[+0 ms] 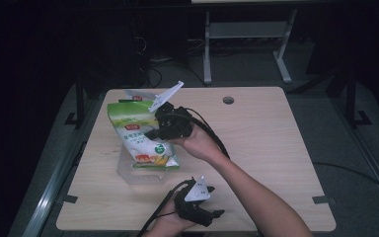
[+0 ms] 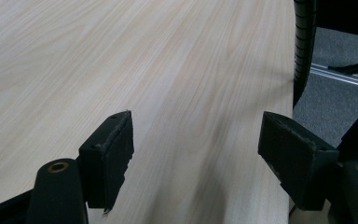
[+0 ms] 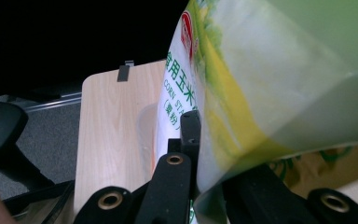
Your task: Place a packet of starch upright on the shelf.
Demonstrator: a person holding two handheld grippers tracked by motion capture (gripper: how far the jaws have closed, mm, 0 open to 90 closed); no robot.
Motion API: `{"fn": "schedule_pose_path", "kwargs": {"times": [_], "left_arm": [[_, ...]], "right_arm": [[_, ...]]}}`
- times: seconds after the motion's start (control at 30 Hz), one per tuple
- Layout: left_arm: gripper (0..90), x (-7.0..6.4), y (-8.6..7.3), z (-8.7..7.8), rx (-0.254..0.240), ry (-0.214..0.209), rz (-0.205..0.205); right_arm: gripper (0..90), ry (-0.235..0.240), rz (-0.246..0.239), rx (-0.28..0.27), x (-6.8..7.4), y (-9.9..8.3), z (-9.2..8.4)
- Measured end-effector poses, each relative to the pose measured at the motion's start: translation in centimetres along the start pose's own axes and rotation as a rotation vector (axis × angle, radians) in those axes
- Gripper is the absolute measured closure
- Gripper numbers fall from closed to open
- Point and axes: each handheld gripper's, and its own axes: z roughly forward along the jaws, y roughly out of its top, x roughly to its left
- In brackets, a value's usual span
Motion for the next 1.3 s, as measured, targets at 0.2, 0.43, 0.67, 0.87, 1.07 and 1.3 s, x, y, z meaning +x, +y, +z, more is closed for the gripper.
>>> {"fn": "schedule_pose_path", "kwargs": {"times": [0.2,0.43,0.67,0.87,1.07,1.3], "left_arm": [[25.7,-0.1,-0.4,-0.6,0.0,0.013,-0.023],[25.6,0.2,-1.2,-1.6,0.009,0.033,-0.036],[25.4,0.1,-1.4,-1.6,-0.001,0.018,-0.055],[25.5,0.4,-1.3,-1.7,-0.003,0.045,-0.001],[25.5,0.2,-1.3,-1.5,0.007,0.044,0.011],[25.7,-0.2,-1.5,-1.4,0.011,0.04,0.018]], "right_arm": [[88.3,0.004,-0.007,0.0,-0.3,0.7,1.6],[88.3,0.003,-0.016,0.019,-0.5,0.8,4.1],[88.3,0.012,0.01,0.006,-0.5,0.1,5.7],[88.4,0.005,0.026,-0.026,-0.2,-0.7,5.9],[88.3,0.002,0.029,-0.064,0.3,-1.6,5.7],[88.3,-0.002,0.007,-0.009,0.7,-3.2,7.1]]}}
